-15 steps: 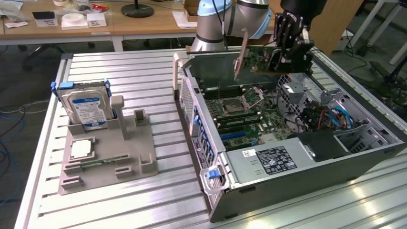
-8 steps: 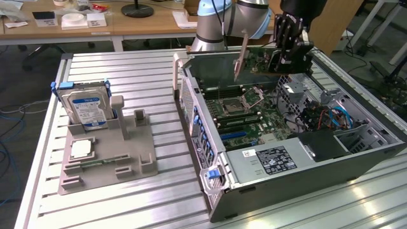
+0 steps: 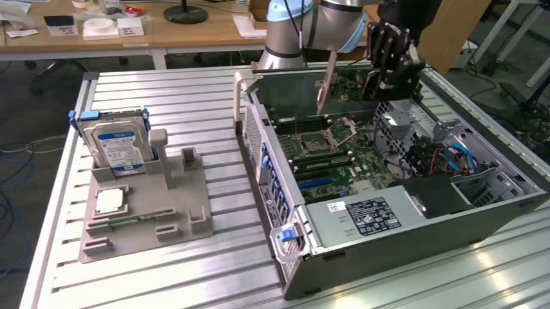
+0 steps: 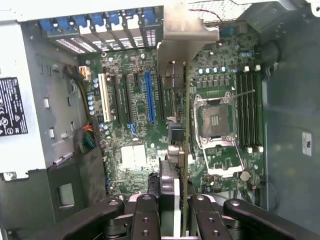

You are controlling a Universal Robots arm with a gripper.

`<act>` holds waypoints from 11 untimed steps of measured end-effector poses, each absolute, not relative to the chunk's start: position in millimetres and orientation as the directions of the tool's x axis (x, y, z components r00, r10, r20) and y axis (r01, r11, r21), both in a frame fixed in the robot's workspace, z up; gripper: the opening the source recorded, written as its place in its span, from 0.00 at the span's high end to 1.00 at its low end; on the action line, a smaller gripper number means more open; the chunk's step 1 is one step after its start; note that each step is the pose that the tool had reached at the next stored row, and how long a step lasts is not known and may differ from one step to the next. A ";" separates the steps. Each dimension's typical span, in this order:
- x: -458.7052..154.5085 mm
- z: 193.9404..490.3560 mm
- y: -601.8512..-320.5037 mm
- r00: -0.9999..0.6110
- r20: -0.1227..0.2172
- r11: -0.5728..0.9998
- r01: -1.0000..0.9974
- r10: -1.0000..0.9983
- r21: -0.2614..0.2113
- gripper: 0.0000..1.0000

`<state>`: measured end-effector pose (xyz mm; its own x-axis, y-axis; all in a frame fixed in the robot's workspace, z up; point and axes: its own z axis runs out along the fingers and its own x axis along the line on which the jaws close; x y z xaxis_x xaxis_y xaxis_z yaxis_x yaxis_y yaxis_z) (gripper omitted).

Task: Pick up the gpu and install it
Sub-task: 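Insert the gpu into the slot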

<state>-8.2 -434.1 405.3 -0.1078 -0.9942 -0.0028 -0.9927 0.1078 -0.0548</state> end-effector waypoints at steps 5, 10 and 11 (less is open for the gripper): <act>-8.1 400.5 -434.8 -0.056 -0.003 0.057 -0.997 -0.998 -0.055 0.72; -8.3 396.9 -435.0 -0.017 -0.004 0.017 -0.998 -1.000 -0.055 0.72; -8.3 396.8 -435.2 -0.009 -0.004 0.009 -0.998 -1.000 -0.055 0.72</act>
<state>-8.3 -435.2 396.8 -0.0090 -1.0000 -0.0039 -0.9984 0.0092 -0.0550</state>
